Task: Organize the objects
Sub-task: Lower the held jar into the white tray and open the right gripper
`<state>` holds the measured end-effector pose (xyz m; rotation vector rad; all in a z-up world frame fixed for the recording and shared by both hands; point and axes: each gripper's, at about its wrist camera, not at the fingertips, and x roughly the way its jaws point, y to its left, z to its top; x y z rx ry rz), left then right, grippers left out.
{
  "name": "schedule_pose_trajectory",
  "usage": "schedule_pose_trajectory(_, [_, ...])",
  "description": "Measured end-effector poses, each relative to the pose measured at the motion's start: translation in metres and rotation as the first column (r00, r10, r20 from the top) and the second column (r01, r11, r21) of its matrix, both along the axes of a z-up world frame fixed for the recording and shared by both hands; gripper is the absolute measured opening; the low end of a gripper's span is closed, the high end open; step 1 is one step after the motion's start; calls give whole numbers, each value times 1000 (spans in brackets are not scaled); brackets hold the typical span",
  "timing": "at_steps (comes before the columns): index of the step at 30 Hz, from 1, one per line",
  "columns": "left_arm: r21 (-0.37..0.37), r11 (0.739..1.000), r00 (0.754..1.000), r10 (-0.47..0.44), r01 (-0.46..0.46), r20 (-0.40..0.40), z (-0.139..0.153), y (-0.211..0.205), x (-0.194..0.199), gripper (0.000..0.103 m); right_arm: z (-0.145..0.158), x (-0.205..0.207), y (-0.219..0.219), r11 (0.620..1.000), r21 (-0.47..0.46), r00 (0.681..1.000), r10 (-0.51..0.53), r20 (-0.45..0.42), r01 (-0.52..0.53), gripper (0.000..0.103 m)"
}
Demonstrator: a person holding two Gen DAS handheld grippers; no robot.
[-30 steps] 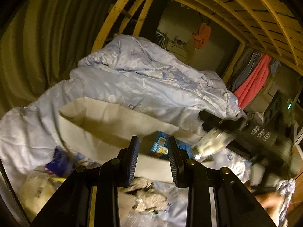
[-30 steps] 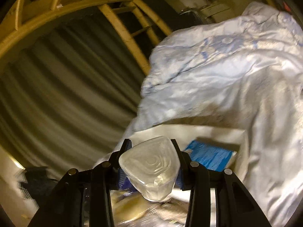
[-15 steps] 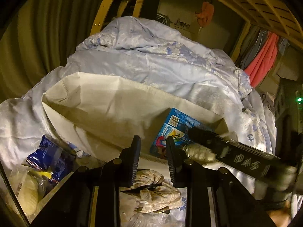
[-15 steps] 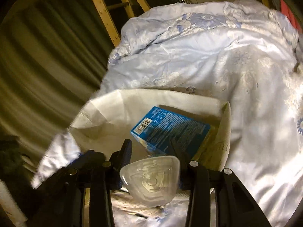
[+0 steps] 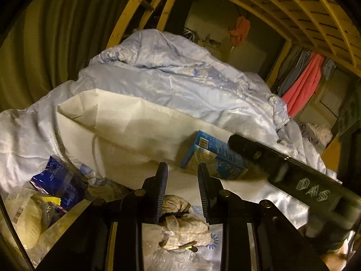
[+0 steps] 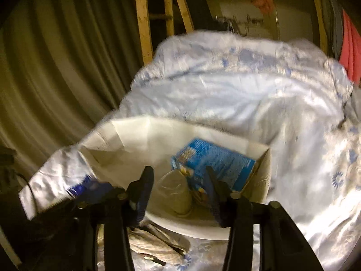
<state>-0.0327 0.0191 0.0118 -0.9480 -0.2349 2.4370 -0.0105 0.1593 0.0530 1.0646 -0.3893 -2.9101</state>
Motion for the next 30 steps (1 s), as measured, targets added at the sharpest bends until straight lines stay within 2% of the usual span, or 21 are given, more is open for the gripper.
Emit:
schedule_pose_trajectory(2, [-1,1000,1000,11,-11,-22,4,-2,4,26,12,8,-2,1000,-1,999,-2,-46,2,63])
schedule_pose_trajectory(3, [-3,1000,999,20,-20,-35,7,-4,7,26,16,10,-4,1000,2,998,0,-56,0,64])
schedule_pose_trajectory(8, [-13,997,996,76,-76,-51,15,-18,18,26,25,19,-14,999,9,998,41,-44,-41,64])
schedule_pose_trajectory(10, [-30,994,995,101,-102,-25,15,-24,20,26,24,21,-19,997,-18,997,70,-38,-71,64])
schedule_pose_trajectory(13, [-60,990,991,130,-130,2,12,-31,24,26,20,21,-22,987,-109,993,114,-29,-117,64])
schedule_pose_trajectory(16, [-102,985,990,144,-142,5,9,-33,31,26,13,20,-28,978,-159,990,137,-8,-137,64])
schedule_pose_trajectory(19, [-153,977,988,155,-150,21,3,-32,35,26,2,21,-38,981,-132,988,152,42,-145,56])
schedule_pose_trajectory(21, [-193,970,988,155,-147,27,0,-31,34,24,-10,21,-45,981,-124,983,162,81,-151,55])
schedule_pose_trajectory(22, [-202,968,987,157,-148,29,-1,-30,34,24,-16,20,-47,978,-139,981,170,91,-156,55])
schedule_pose_trajectory(24, [-220,964,985,163,-148,50,-6,-31,32,24,-32,16,-43,956,-246,975,192,108,-160,55])
schedule_pose_trajectory(26, [-220,963,983,174,-156,66,-9,-34,30,24,-44,12,-37,939,-310,972,199,129,-151,55])
schedule_pose_trajectory(30, [-196,959,975,216,-203,46,-3,-44,38,24,-58,8,-26,923,-367,973,177,151,-111,55])
